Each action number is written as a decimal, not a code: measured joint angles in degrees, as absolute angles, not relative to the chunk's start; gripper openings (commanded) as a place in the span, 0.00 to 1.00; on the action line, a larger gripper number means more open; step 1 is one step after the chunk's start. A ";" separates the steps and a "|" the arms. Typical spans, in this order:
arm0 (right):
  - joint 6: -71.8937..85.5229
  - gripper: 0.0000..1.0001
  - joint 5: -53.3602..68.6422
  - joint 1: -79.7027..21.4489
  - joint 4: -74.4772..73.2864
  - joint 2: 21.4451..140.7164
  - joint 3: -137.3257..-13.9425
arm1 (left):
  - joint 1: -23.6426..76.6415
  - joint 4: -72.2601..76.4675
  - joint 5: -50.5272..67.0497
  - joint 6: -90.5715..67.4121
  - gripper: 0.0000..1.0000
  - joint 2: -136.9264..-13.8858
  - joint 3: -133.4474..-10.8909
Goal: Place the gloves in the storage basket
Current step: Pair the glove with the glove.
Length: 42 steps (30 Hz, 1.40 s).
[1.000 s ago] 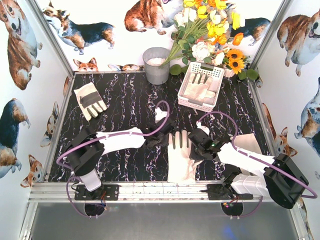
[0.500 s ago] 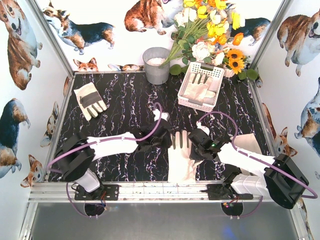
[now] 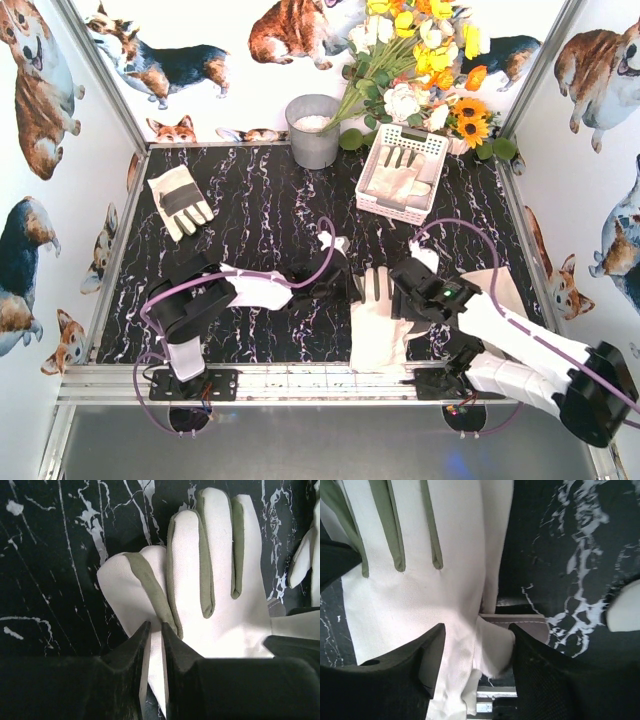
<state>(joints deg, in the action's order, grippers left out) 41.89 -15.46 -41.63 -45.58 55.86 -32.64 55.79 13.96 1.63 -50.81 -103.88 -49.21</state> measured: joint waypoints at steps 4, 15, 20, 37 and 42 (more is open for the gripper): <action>40.73 0.60 -18.33 -41.56 -50.81 52.36 -36.99 | 55.79 14.59 1.02 -51.66 0.11 -102.45 -47.27; 41.76 0.37 -12.05 -41.52 -52.69 51.77 -43.16 | 55.81 10.59 -1.08 -51.64 0.11 -100.25 -46.78; 44.47 0.36 -5.23 -41.52 -49.47 56.45 -37.71 | 55.81 7.22 -3.36 -51.57 0.11 -98.85 -46.92; 42.26 0.21 5.80 -41.50 -29.54 79.18 -39.86 | 55.79 -6.66 -17.74 -57.84 0.31 -81.58 -34.35; 40.47 0.31 5.45 -41.52 -29.21 79.59 -41.39 | 55.79 -9.26 -18.39 -58.78 0.51 -73.43 -31.16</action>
